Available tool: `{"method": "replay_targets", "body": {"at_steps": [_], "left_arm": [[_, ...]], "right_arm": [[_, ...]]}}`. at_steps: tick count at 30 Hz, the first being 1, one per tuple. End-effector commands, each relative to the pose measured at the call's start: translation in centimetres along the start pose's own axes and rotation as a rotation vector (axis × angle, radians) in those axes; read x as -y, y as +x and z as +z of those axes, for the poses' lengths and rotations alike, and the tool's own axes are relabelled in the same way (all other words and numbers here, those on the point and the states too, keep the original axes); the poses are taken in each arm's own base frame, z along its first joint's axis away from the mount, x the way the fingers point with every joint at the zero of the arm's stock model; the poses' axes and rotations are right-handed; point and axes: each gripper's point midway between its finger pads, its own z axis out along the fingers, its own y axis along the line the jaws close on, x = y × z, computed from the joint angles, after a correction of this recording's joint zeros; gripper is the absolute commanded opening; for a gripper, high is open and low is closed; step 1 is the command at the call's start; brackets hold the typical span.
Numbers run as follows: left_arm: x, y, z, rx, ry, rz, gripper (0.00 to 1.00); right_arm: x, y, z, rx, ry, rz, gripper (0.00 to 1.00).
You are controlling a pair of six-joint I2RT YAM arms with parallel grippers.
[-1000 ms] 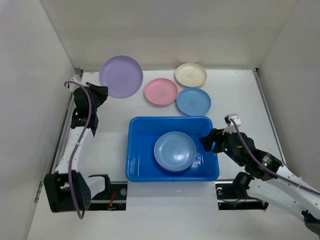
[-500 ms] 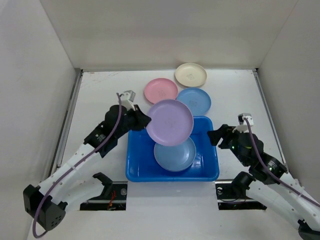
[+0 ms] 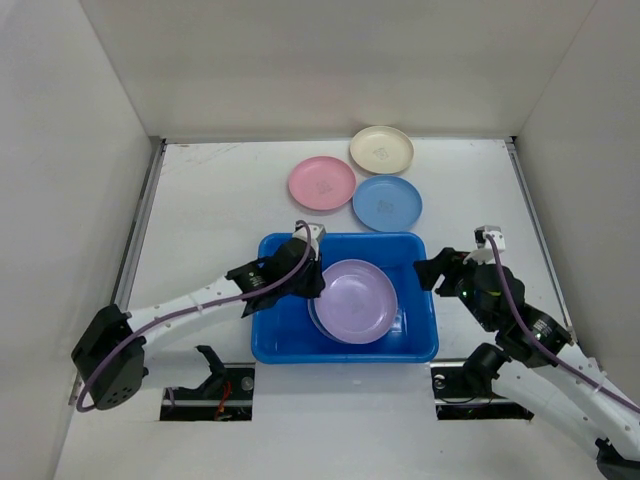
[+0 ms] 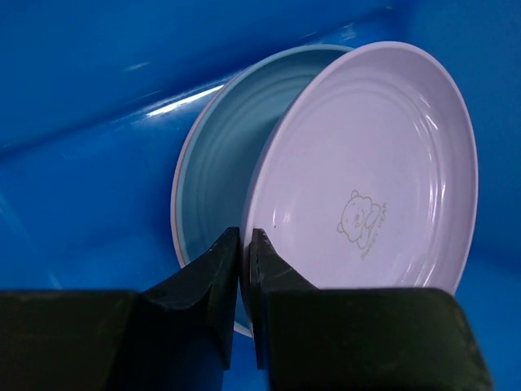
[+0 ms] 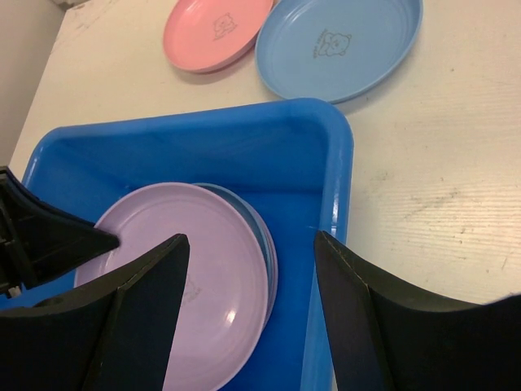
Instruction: Place the plates into the plastic bin on the countertop
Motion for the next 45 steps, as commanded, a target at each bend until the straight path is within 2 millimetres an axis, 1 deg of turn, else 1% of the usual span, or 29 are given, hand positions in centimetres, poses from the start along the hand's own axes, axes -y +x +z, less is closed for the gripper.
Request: {"method": "replay_targets", "body": {"at_steps": [1,5,7,9,10,13,14,16,17,19,21,22,24,25,28,29,30,31,32,33,35,36,37,38,40,41,44,45], "left_arm": [[0.5,-1.4,0.5,0.069,0.015,-0.006,0.08],[-0.2,-0.8,1.2,0.056,-0.003,-0.012,0.13],[-0.7,-0.7,1.4,0.053,-0.016,-0.015,0.19],[-0.9,-0.6,1.5,0.052,-0.023,-0.010,0.21],[-1.1,-0.7,1.5,0.056,-0.030,-0.011,0.22],[-1.7,-1.1,1.2,0.074,-0.052,-0.008,0.22],[-1.8,-1.1,1.0,0.078,-0.056,-0.008,0.24],[-1.9,-1.3,0.6,0.085,-0.057,-0.009,0.30],[-1.8,-1.5,0.4,0.092,-0.053,-0.009,0.32],[-1.4,-1.9,-0.3,0.104,-0.041,-0.007,0.38],[-0.7,-2.6,-1.4,0.129,-0.016,0.002,0.43],[-0.3,-3.1,-1.9,0.143,-0.005,0.004,0.47],[0.5,-4.3,-3.5,0.190,0.020,0.004,0.60],[0.8,-5.1,-4.3,0.218,0.031,0.003,0.65],[1.2,-6.8,-6.4,0.282,0.049,0.001,0.75],[1.2,-7.4,-7.0,0.303,0.051,-0.001,0.89],[0.9,-8.0,-7.6,0.325,0.046,-0.004,0.93],[0.5,-8.8,-8.1,0.352,0.034,-0.008,1.00],[-0.1,-9.4,-8.5,0.375,0.021,-0.016,1.00],[-0.6,-10.0,-8.8,0.398,0.008,-0.027,1.00],[-2.0,-11.4,-9.6,0.451,-0.026,-0.059,1.00],[-2.9,-12.3,-9.9,0.488,-0.050,-0.082,1.00],[-4.1,-13.1,-10.1,0.523,-0.078,-0.105,1.00],[-5.1,-13.7,-10.3,0.555,-0.106,-0.129,1.00],[-8.4,-14.9,-10.5,0.635,-0.186,-0.196,1.00],[-10.1,-15.2,-10.5,0.670,-0.227,-0.232,1.00],[-14.2,-15.1,-10.0,0.742,-0.303,-0.326,1.00],[-15.2,-15.0,-9.8,0.755,-0.315,-0.348,1.00]], "right_arm": [[-0.5,-1.5,0.2,0.058,-0.011,0.024,0.69],[-0.6,-1.4,0.4,0.052,-0.015,0.020,0.69],[-0.7,-1.3,0.5,0.049,-0.017,0.019,0.69],[-0.7,-1.2,0.6,0.048,-0.016,0.018,0.69],[-0.7,-1.2,0.6,0.047,-0.017,0.018,0.69],[-0.7,-1.1,0.7,0.047,-0.017,0.020,0.69],[-0.7,-1.1,0.7,0.047,-0.017,0.021,0.69],[-0.7,-1.0,0.7,0.047,-0.017,0.021,0.69],[-0.7,-1.1,0.7,0.049,-0.017,0.022,0.69],[-0.7,-1.3,0.9,0.054,-0.011,0.024,0.69],[-0.8,-1.9,1.1,0.065,-0.006,0.027,0.70],[-0.9,-2.5,1.4,0.072,0.001,0.028,0.71],[-0.9,-3.6,2.4,0.089,0.022,0.023,0.72],[-1.0,-4.1,3.2,0.090,0.029,0.022,0.72],[-1.2,-5.8,6.2,0.089,0.033,0.034,0.73],[-0.9,-6.4,7.5,0.087,0.040,0.043,0.73],[-0.6,-7.1,8.9,0.086,0.045,0.058,0.73],[-0.3,-7.7,10.0,0.087,0.045,0.071,0.73],[0.5,-8.5,11.8,0.081,0.049,0.089,0.73],[1.1,-9.0,13.0,0.076,0.053,0.104,0.72],[3.0,-9.7,16.1,0.050,0.074,0.148,0.72],[4.3,-10.1,18.1,0.029,0.085,0.177,0.71],[5.0,-10.2,19.2,0.014,0.088,0.193,0.71],[6.1,-10.4,21.1,-0.010,0.088,0.220,0.70],[7.5,-10.4,23.7,-0.050,0.078,0.267,0.69],[8.2,-10.4,25.4,-0.075,0.064,0.300,0.68],[9.6,-10.1,29.3,-0.126,0.038,0.362,0.67],[10.0,-9.9,30.4,-0.142,0.034,0.383,0.66]]}}
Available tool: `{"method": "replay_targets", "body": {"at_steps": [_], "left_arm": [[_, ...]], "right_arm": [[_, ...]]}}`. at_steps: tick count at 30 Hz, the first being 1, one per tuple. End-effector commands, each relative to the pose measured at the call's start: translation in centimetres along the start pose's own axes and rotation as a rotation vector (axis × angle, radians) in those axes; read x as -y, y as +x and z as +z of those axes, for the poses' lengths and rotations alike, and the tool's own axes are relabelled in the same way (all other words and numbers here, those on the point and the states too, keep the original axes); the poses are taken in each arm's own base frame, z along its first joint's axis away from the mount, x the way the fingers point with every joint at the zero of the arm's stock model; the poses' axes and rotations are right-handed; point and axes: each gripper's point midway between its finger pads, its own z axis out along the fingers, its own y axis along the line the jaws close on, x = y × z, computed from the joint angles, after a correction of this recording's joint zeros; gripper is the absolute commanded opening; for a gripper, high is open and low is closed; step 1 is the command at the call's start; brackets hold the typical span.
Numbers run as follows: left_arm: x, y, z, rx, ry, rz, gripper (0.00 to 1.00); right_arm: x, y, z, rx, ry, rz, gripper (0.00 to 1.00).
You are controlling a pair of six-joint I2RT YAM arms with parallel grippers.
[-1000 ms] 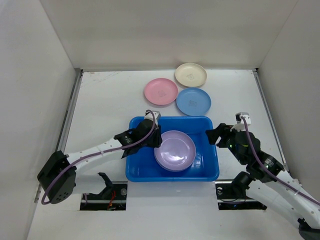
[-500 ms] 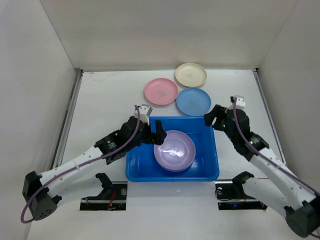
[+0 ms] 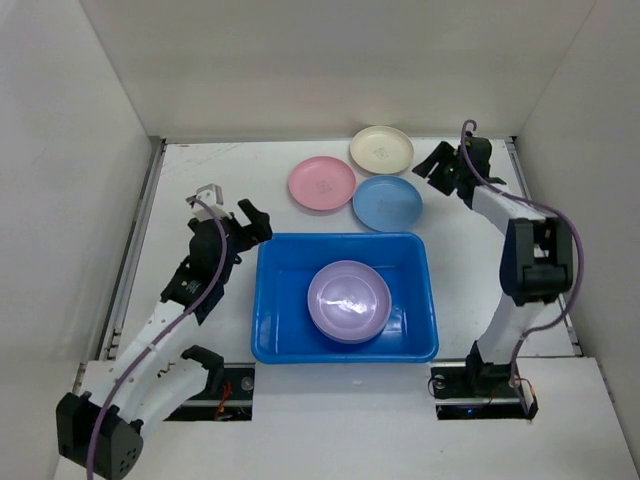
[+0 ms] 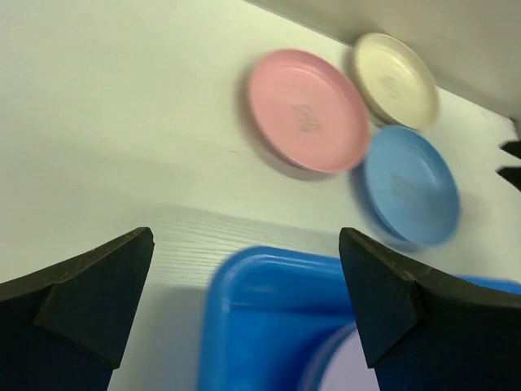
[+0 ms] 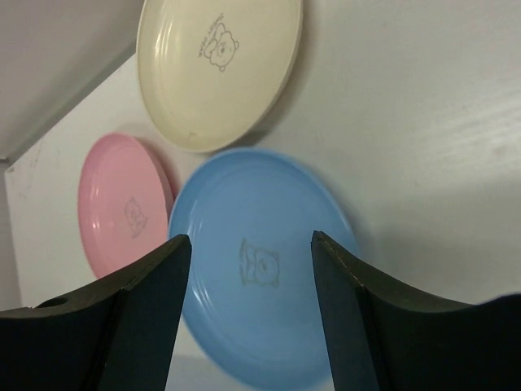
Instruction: Place the plates into the plastic bin on the countertop
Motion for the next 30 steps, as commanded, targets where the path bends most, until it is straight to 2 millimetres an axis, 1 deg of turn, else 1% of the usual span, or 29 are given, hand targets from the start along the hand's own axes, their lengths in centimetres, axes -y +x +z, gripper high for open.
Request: {"method": "replay_targets", "body": {"at_steps": [1,2,5,8,11,16,21,25,27,30], "left_arm": [[-2.9,-1.2,1.6,0.116,-0.056,-0.097,1.00],[-3.9,-0.8,2.0,0.118,-0.073,-0.115,1.00],[-5.9,0.0,2.9,0.119,-0.104,-0.156,1.00],[-7.0,0.4,3.2,0.121,-0.113,-0.198,1.00],[-7.1,0.4,3.2,0.128,-0.100,-0.224,1.00],[-7.2,0.9,3.2,0.120,-0.101,-0.225,1.00],[-7.3,1.1,3.3,0.120,-0.100,-0.229,1.00],[-7.4,1.1,3.2,0.120,-0.103,-0.231,1.00],[-7.5,1.1,3.2,0.121,-0.104,-0.231,1.00],[-7.5,1.1,3.2,0.121,-0.104,-0.231,1.00]], "right_arm": [[-3.1,-2.0,2.8,-0.032,-0.156,0.057,0.66],[-3.0,-2.1,3.8,-0.046,-0.160,0.067,0.66],[-2.4,-2.0,6.3,-0.082,-0.147,0.094,0.66],[-1.3,-1.3,8.5,-0.120,-0.116,0.115,0.66],[-0.4,-0.4,10.2,-0.151,-0.096,0.139,0.65],[0.6,0.6,12.1,-0.176,-0.064,0.180,0.64],[1.2,0.9,13.6,-0.185,-0.048,0.216,0.63],[1.2,0.9,14.9,-0.191,-0.052,0.266,0.61],[1.2,0.7,15.1,-0.187,-0.044,0.279,0.60],[1.4,0.7,15.6,-0.191,-0.030,0.307,0.55]]}}
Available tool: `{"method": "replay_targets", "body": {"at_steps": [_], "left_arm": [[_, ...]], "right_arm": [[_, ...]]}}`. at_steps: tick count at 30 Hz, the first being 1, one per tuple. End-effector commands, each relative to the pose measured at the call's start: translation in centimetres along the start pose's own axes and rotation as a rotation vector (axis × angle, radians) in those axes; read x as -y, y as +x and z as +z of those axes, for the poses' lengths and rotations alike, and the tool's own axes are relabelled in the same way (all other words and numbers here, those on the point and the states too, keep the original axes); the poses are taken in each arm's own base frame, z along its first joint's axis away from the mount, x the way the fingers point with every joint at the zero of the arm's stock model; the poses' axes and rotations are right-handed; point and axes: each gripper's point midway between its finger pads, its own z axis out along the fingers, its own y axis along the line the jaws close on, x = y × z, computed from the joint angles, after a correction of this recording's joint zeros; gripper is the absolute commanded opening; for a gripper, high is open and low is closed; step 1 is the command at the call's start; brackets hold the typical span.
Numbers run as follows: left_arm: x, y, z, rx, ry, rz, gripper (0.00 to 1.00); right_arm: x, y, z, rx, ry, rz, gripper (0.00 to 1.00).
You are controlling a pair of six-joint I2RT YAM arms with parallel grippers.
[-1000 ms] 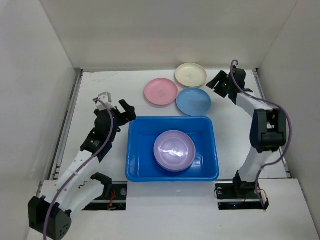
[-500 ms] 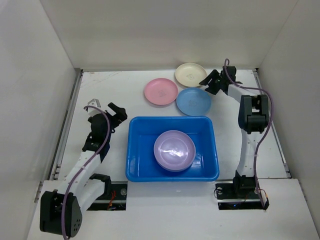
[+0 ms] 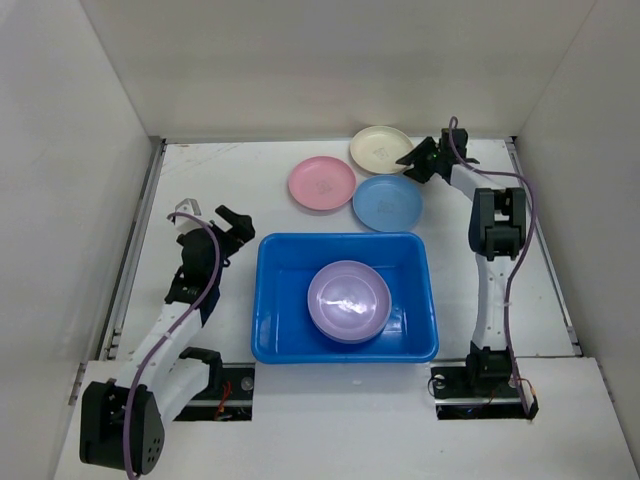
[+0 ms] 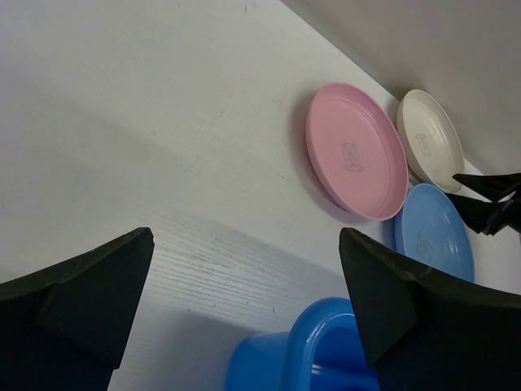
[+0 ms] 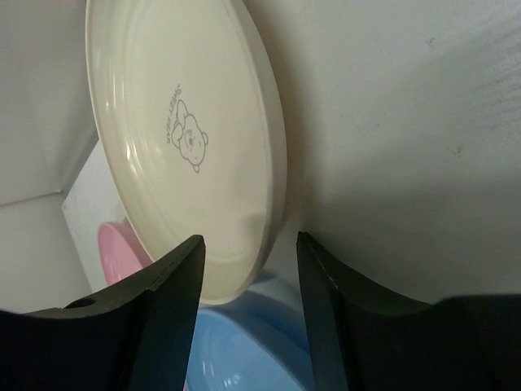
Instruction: Place the plates into the plastic bin on the countertop
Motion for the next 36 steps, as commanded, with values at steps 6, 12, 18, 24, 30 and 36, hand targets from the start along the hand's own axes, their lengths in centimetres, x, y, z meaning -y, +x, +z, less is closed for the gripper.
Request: {"method": "replay_targets", "body": {"at_steps": [6,12,18,24,30,36], "left_arm": [[0.7,-0.6,-0.1,0.029,0.040,-0.021,1.00],[0.6,-0.5,0.0,0.026,0.037,-0.022,1.00],[0.6,-0.2,0.0,0.018,0.047,-0.023,1.00],[0.6,-0.1,0.1,0.020,0.049,-0.028,1.00],[0.5,-0.1,0.1,0.023,0.047,-0.031,1.00],[0.4,-0.2,0.0,0.029,0.049,-0.033,1.00]], "right_arm": [[-0.2,-0.6,1.2,0.012,0.012,0.093,0.32],[-0.4,-0.7,1.3,0.016,0.009,0.117,0.09],[-0.1,-0.2,0.8,0.008,0.012,0.121,0.00],[-1.5,-0.9,-1.6,0.060,-0.071,0.122,0.00],[-4.9,-2.2,-5.4,0.113,-0.201,0.110,0.00],[-9.5,-2.3,-10.8,0.163,-0.327,0.039,0.00]]}}
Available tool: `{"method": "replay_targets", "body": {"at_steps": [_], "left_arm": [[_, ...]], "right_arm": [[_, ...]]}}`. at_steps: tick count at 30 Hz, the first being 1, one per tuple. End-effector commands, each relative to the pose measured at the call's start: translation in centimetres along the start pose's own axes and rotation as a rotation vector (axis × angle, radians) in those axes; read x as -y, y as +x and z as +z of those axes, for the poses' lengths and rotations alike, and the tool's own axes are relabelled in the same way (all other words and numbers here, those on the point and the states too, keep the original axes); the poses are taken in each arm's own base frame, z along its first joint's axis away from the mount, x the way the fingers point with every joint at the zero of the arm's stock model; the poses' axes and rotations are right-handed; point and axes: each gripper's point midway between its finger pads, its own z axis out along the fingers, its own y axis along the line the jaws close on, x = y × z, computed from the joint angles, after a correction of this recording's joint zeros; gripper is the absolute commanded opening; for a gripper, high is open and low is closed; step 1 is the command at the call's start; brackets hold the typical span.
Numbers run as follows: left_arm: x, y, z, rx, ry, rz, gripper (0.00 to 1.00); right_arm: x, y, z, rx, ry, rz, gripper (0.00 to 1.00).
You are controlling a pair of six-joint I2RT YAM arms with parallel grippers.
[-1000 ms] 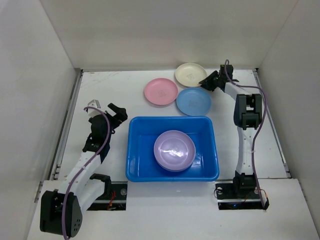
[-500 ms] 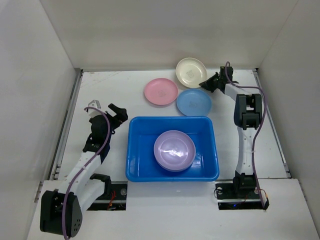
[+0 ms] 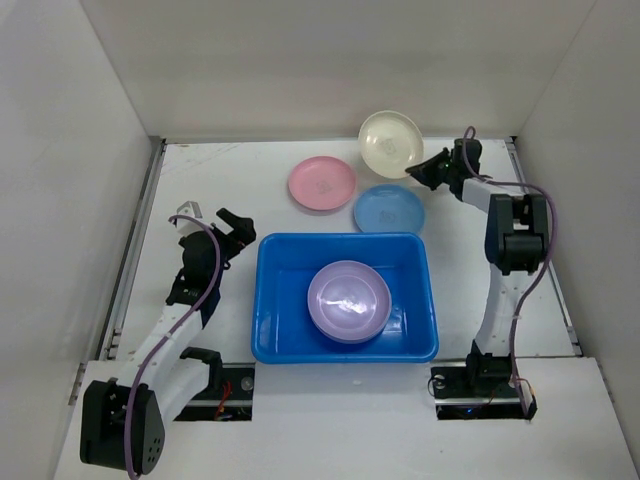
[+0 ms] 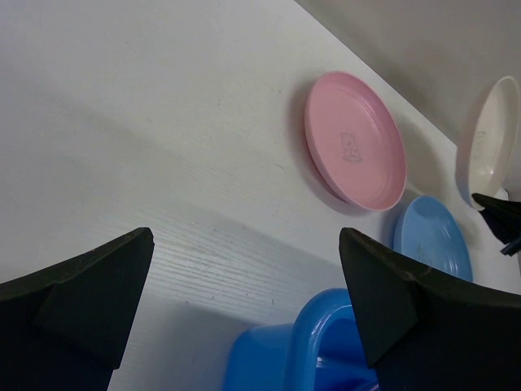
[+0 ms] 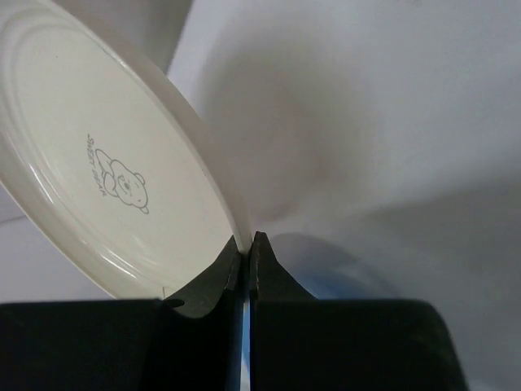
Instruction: Place the plates into the plastic bin on the countertop
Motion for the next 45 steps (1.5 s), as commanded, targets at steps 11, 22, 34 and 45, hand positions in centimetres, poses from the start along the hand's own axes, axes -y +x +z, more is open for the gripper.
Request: {"method": "replay_targets", "body": {"at_steps": [11,22,34,45], "left_arm": [[0.5,-1.1,0.0,0.052,0.034,-0.021,1.00],[0.1,-1.2,0.1,0.056,0.022,-0.018,1.00],[-0.1,-0.9,0.3,0.049,0.013,-0.015,1.00],[0.0,-0.8,0.4,0.041,0.013,-0.013,1.00]], "right_arm": [[-13.3,7.5,-17.1,0.084,-0.316,-0.405,0.01],[-6.5,20.5,-27.7,-0.006,-0.180,-0.644,0.02],[2.1,26.8,-31.0,-0.149,-0.010,-0.753,0.03],[3.7,28.2,-29.7,-0.173,0.036,-0.776,0.06]]}}
